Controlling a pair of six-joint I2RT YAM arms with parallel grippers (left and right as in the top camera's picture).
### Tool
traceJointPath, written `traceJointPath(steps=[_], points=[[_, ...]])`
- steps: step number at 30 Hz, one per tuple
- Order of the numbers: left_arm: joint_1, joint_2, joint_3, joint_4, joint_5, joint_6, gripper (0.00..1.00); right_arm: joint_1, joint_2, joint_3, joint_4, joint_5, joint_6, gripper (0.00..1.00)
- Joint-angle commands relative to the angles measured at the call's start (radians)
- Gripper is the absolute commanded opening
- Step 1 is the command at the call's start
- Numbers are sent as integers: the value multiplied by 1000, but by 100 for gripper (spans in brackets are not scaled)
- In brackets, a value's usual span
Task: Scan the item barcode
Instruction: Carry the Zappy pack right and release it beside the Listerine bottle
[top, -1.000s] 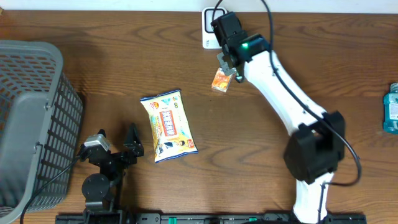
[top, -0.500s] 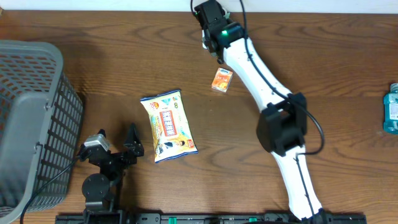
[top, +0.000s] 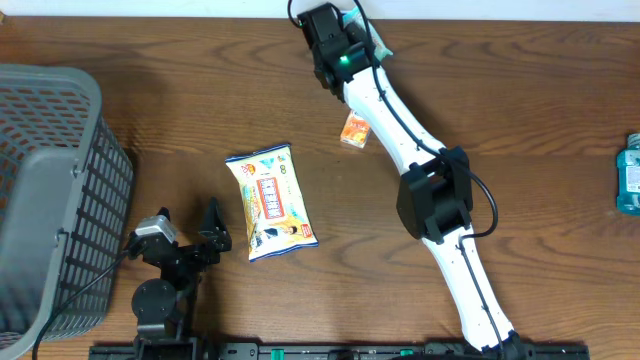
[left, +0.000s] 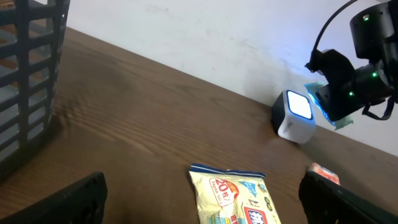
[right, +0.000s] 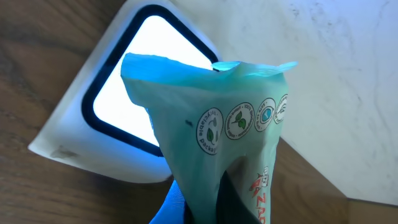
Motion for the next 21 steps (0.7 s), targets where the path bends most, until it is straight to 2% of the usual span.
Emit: traceJointPath(steps=[1, 8, 12, 15, 21], points=[[3, -5, -19, -29, 10, 2, 97, -13, 10, 23, -2, 16, -19, 1], [3, -5, -19, -29, 10, 2, 97, -13, 1, 23, -57, -44, 22, 1], [3, -5, -19, -29, 10, 2, 97, -11, -38, 30, -209, -160, 66, 1], [3, -5, -19, -29, 10, 2, 97, -14, -101, 32, -347, -162, 167, 1], [3, -5, -19, -29, 10, 2, 97, -66, -311, 32, -638, -211, 465, 1]])
